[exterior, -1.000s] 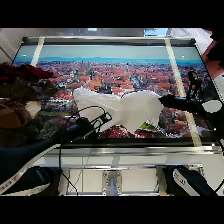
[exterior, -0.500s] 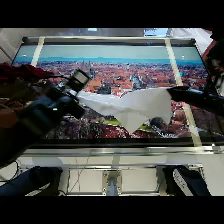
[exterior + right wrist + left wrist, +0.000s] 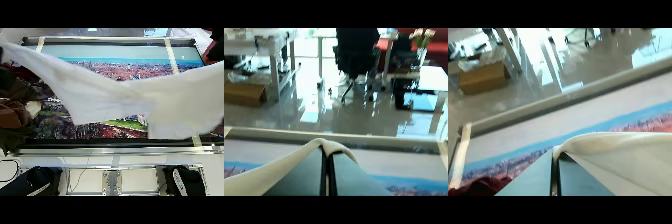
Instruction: Fold the shirts.
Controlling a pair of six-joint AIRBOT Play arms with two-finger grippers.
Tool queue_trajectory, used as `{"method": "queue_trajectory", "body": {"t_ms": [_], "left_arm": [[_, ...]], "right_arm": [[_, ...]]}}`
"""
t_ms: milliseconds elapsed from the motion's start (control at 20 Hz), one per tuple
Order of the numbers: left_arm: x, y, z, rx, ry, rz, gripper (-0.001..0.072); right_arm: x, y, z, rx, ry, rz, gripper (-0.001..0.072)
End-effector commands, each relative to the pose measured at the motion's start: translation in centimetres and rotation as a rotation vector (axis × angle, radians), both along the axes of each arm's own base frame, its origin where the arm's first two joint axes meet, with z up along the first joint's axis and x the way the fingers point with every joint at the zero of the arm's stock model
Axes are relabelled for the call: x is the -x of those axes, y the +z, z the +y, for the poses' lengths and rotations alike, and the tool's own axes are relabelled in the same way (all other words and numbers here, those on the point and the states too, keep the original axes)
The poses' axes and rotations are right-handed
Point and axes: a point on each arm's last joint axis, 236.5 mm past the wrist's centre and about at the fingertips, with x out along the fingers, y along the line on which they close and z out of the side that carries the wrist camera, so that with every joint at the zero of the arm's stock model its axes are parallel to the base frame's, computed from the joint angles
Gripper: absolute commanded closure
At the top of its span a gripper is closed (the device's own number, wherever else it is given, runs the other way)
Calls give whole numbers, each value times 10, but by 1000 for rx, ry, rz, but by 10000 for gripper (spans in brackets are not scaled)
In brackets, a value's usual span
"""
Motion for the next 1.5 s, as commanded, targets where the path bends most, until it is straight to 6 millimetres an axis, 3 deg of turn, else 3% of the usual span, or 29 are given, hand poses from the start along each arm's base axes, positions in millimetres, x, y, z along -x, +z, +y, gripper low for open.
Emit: {"method": "queue_trajectory", "body": {"t_ms": [0,50,150,250,300,400,500,550,650,700,750,800,850,900,1050,1150,1300,1400,1450], "left_arm": [[-6,25,10,-30,63,-65,700],[-18,1,5,-72,100,23,700],[-45,-48,-9,-211,170,187,699],[-88,-92,-14,-327,255,293,700],[-115,-113,-7,-368,306,334,699],[-177,-161,19,-396,391,390,699],[-228,-222,45,-332,440,461,699],[-244,-255,55,-309,457,506,698],[-264,-309,59,-284,450,584,697],[-272,-329,53,-281,429,607,697],[-280,-346,44,-259,404,616,646],[-287,-356,34,-218,378,608,399],[-295,-359,27,-162,365,580,91],[-301,-354,23,-119,361,544,43],[-306,-312,41,-134,446,468,54],[-289,-273,71,-155,578,455,54],[-252,-219,102,-207,652,441,61],[-222,-190,122,-214,695,440,61],[-202,-185,130,-199,718,456,62]], "right_arm": [[-5,47,-12,-3,-43,-122,688],[-35,31,-14,-13,-36,-50,688],[-109,-34,-19,-37,-7,201,687],[-181,-123,-27,-40,8,464,687],[-211,-174,-32,-58,11,586,687],[-253,-266,-39,-84,12,778,687],[-283,-339,-42,-130,11,886,687],[-297,-366,-41,-170,13,911,687],[-326,-399,-36,-261,15,904,685],[-341,-408,-35,-300,6,873,683],[-356,-412,-34,-342,-7,827,659],[-369,-412,-34,-377,-22,778,507],[-380,-409,-37,-404,-42,726,302],[-388,-403,-39,-416,-57,679,296],[-394,-377,-53,-416,-75,613,296],[-381,-357,-65,-394,-66,635,297],[-324,-346,-101,-261,-98,788,297],[-276,-343,-140,-184,-181,890,296],[-252,-338,-161,-196,-230,905,296]]}}
